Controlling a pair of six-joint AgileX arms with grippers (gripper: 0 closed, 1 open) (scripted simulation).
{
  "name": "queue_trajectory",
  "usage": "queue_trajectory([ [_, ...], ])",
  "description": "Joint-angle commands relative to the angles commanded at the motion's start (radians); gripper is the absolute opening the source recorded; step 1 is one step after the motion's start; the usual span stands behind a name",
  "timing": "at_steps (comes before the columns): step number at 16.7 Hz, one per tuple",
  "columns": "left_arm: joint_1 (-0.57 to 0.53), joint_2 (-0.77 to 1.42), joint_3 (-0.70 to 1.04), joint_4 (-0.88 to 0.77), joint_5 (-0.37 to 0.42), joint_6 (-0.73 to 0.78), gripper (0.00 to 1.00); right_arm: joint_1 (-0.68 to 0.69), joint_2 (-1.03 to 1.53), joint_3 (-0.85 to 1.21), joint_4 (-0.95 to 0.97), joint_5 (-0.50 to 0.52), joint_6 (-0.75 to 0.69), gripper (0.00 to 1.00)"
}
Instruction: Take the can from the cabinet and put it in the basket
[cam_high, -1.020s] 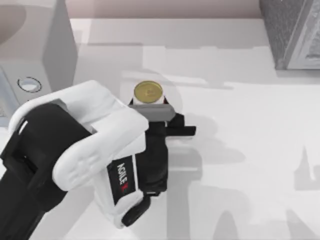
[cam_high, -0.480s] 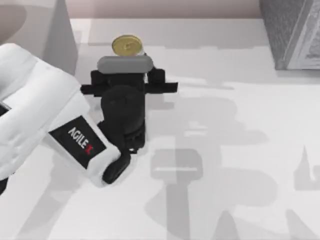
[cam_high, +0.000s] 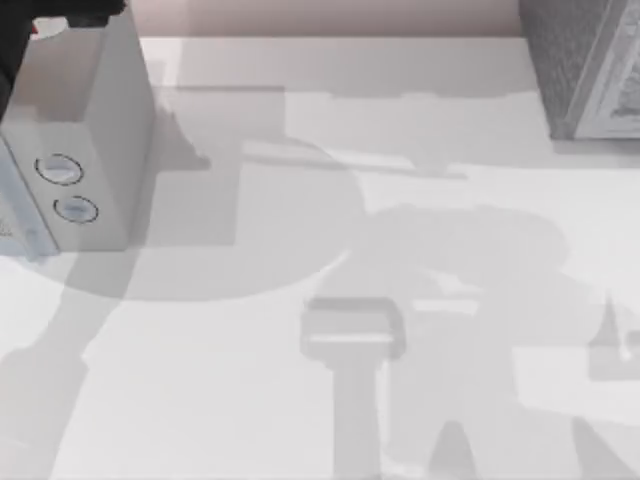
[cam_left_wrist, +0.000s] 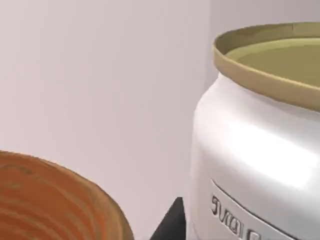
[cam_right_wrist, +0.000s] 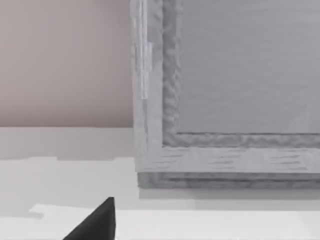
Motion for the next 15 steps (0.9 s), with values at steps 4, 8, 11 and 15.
queue_trajectory([
  [4,0.272,-0.51,-0.058,-0.446,0.267,-0.005,0.0,0.0,0.0,0.0,0.0,0.0,0.0,1.0],
  [8,0.538,-1.011,-0.124,-0.879,0.53,-0.009,0.0,0.0,0.0,0.0,0.0,0.0,0.0,1.0],
  [11,0.717,-1.343,-0.172,-1.169,0.707,-0.012,0.0,0.0,0.0,0.0,0.0,0.0,0.0,1.0],
  [15,0.906,-1.671,-0.23,-1.471,0.893,-0.013,0.0,0.0,0.0,0.0,0.0,0.0,0.0,1.0],
])
